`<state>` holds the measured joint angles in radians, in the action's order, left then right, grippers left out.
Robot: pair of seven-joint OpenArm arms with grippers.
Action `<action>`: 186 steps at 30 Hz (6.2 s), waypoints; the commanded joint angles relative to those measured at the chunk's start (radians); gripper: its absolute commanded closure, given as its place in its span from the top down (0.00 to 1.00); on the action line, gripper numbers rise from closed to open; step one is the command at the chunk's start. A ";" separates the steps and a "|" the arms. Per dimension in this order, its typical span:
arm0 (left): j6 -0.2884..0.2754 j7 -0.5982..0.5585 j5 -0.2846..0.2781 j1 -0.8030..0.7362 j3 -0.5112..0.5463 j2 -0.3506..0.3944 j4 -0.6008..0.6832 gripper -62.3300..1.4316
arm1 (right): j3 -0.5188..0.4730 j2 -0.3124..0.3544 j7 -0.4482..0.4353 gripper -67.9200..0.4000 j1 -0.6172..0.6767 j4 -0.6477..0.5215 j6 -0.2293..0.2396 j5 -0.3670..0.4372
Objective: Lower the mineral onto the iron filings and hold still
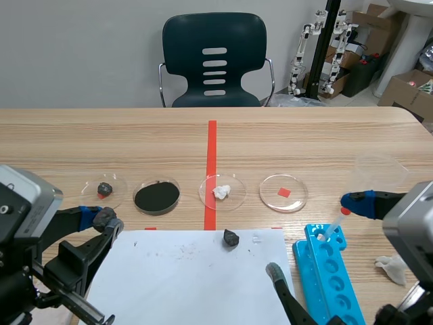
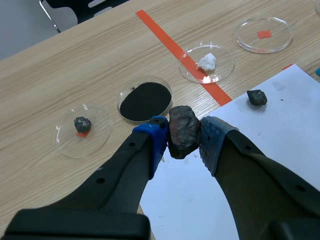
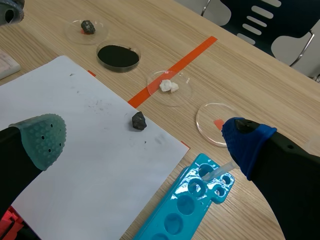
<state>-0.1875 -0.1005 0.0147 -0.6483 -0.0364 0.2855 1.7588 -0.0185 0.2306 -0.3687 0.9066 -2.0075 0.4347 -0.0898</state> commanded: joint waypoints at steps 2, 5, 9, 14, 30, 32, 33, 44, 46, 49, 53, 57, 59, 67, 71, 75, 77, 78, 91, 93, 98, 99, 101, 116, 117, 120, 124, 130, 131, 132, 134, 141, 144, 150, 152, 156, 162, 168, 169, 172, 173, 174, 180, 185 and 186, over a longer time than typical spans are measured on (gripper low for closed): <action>0.001 -0.011 -0.010 0.003 -0.002 0.000 0.023 0.19 | -0.004 0.010 -0.018 1.00 -0.007 -0.010 0.000 0.011; 0.001 -0.011 -0.010 0.003 -0.002 0.000 0.023 0.19 | -0.004 0.010 -0.018 1.00 -0.007 -0.010 0.000 0.011; 0.001 -0.011 -0.010 0.003 -0.002 0.000 0.023 0.19 | -0.004 0.010 -0.018 1.00 -0.007 -0.010 0.000 0.011; 0.001 -0.014 -0.010 0.003 -0.002 0.000 0.023 0.19 | -0.004 0.010 -0.018 1.00 -0.007 -0.010 0.000 0.011; 0.000 0.273 -0.275 0.181 -0.003 -0.005 0.023 0.19 | -0.004 0.010 -0.018 1.00 -0.007 -0.010 0.000 0.011; 0.000 0.394 -0.352 0.245 -0.003 -0.005 0.023 0.19 | -0.004 0.010 -0.018 1.00 -0.007 -0.010 0.000 0.011; 0.000 0.446 -0.382 0.277 -0.003 -0.005 0.023 0.19 | -0.004 0.010 -0.018 1.00 -0.007 -0.010 0.000 0.011; 0.121 0.835 -0.571 0.601 -0.039 -0.005 -0.072 0.19 | -0.004 0.010 -0.018 1.00 -0.007 -0.010 0.000 0.011; 0.142 0.855 -0.585 0.656 -0.061 -0.011 -0.130 0.19 | -0.004 0.010 -0.018 1.00 -0.007 -0.010 0.000 0.011; 0.169 0.893 -0.613 0.743 -0.093 -0.028 -0.242 0.19 | -0.004 0.010 -0.018 1.00 -0.007 -0.010 0.000 0.011; 0.205 0.967 -0.625 0.854 -0.130 -0.054 -0.402 0.19 | -0.004 0.010 -0.018 1.00 -0.007 -0.010 0.000 0.011; 0.248 1.033 -0.625 0.947 -0.155 -0.081 -0.539 0.19 | -0.004 0.010 -0.018 1.00 -0.007 -0.010 0.000 0.011; 0.253 1.056 -0.625 0.985 -0.167 -0.092 -0.592 0.19 | -0.004 0.010 -0.018 1.00 -0.007 -0.010 0.000 0.011; 0.281 1.086 -0.594 1.098 -0.200 -0.158 -0.780 0.19 | -0.004 0.010 -0.018 1.00 -0.007 -0.010 0.000 0.011; 0.307 1.085 -0.547 1.141 -0.212 -0.179 -0.854 0.19 | -0.004 0.010 -0.018 1.00 -0.007 -0.010 0.000 0.011; 0.315 1.073 -0.520 1.169 -0.212 -0.199 -0.916 0.19 | -0.004 0.010 -0.018 1.00 -0.007 -0.010 0.000 0.011; 0.324 1.059 -0.502 1.180 -0.212 -0.208 -0.945 0.19 | -0.004 0.010 -0.018 1.00 -0.007 -0.010 0.000 0.011; 0.329 1.058 -0.490 1.187 -0.212 -0.214 -0.960 0.19 | -0.004 0.010 -0.018 1.00 -0.007 -0.010 0.000 0.011; 0.345 0.997 -0.410 1.234 -0.212 -0.253 -1.094 0.19 | -0.004 0.010 -0.018 1.00 -0.007 -0.010 0.000 0.011; 0.348 0.987 -0.398 1.234 -0.212 -0.257 -1.111 0.19 | -0.004 0.010 -0.018 1.00 -0.007 -0.010 0.000 0.011; 0.351 0.980 -0.383 1.233 -0.212 -0.267 -1.141 0.19 | -0.004 0.010 -0.018 1.00 -0.007 -0.010 0.000 0.011; 0.351 0.980 -0.383 1.233 -0.212 -0.269 -1.141 0.19 | -0.004 0.010 -0.018 1.00 -0.007 -0.010 0.000 0.011; 0.351 0.980 -0.383 1.233 -0.212 -0.269 -1.141 0.19 | -0.004 0.010 -0.018 1.00 -0.007 -0.010 0.000 0.011; 0.351 0.980 -0.385 1.233 -0.212 -0.268 -1.141 0.19 | -0.004 0.010 -0.018 1.00 -0.007 -0.010 0.000 0.011; 0.351 0.980 -0.385 1.233 -0.212 -0.268 -1.141 0.19 | -0.004 0.010 -0.018 1.00 -0.007 -0.010 0.000 0.011; 0.351 0.982 -0.385 1.233 -0.212 -0.268 -1.141 0.19 | -0.004 0.010 -0.018 1.00 -0.007 -0.010 0.000 0.011; 0.351 0.977 -0.385 1.233 -0.212 -0.268 -1.141 0.19 | -0.004 0.010 -0.018 1.00 -0.007 -0.010 0.000 0.011; 0.350 0.954 -0.384 1.230 -0.212 -0.265 -1.094 0.19 | -0.004 0.010 -0.018 1.00 -0.007 -0.010 0.000 0.011; 0.349 0.954 -0.384 1.225 -0.212 -0.262 -1.077 0.19 | -0.004 0.010 -0.018 1.00 -0.007 -0.010 0.000 0.011; 0.349 0.954 -0.384 1.218 -0.212 -0.259 -1.056 0.19 | -0.004 0.010 -0.018 1.00 -0.007 -0.010 0.000 0.011; 0.349 0.951 -0.383 1.197 -0.212 -0.247 -1.006 0.19 | -0.004 0.010 -0.018 1.00 -0.007 -0.010 0.000 0.011; 0.299 0.863 -0.389 1.059 -0.212 -0.175 -0.754 0.19 | -0.004 0.010 -0.018 1.00 -0.007 -0.010 0.000 0.011; 0.282 0.789 -0.406 0.974 -0.212 -0.133 -0.628 0.19 | -0.004 0.010 -0.018 1.00 -0.007 -0.010 0.000 0.011; 0.175 0.577 -0.422 0.775 -0.209 -0.039 -0.373 0.19 | -0.004 0.010 -0.018 1.00 -0.007 -0.010 0.000 0.011; 0.133 0.505 -0.422 0.705 -0.203 -0.006 -0.304 0.19 | -0.004 0.010 -0.018 1.00 -0.007 -0.010 0.000 0.011; 0.006 0.373 -0.422 0.560 -0.156 0.047 -0.204 0.19 | -0.004 0.010 -0.018 1.00 -0.007 -0.010 0.000 0.011; -0.101 0.219 -0.419 0.334 -0.057 0.102 -0.091 0.19 | -0.004 0.010 -0.018 1.00 -0.007 -0.010 0.000 0.011; -0.168 0.061 -0.388 0.134 0.025 0.130 0.002 0.19 | -0.004 0.010 -0.018 1.00 -0.007 -0.010 0.000 0.011; -0.173 0.034 -0.383 0.108 0.031 0.133 0.011 0.19 | -0.004 0.010 -0.018 1.00 -0.007 -0.010 0.000 0.011; -0.183 -0.025 -0.337 0.036 0.050 0.134 0.035 0.19 | -0.004 0.010 -0.018 1.00 -0.007 -0.010 0.000 0.011; -0.183 -0.035 -0.325 0.023 0.054 0.134 0.038 0.19 | -0.004 0.010 -0.018 1.00 -0.007 -0.010 0.000 0.011; -0.183 -0.047 -0.314 0.010 0.056 0.134 0.038 0.19 | -0.004 0.010 -0.018 1.00 -0.007 -0.010 0.000 0.011; -0.183 -0.083 -0.263 -0.019 0.056 0.134 0.039 0.19 | -0.004 0.010 -0.018 1.00 -0.007 -0.010 0.000 0.011; -0.182 -0.083 -0.263 -0.016 0.056 0.134 0.039 0.19 | -0.004 0.010 -0.018 1.00 -0.007 -0.010 0.000 0.011; -0.182 -0.083 -0.263 -0.016 0.056 0.134 0.039 0.19 | -0.004 0.010 -0.018 1.00 -0.007 -0.010 0.000 0.011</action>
<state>-0.3683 -0.1680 -0.2413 -0.6697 0.0151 0.4213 1.7866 -0.0185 0.2306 -0.3687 0.9066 -2.0075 0.4347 -0.0898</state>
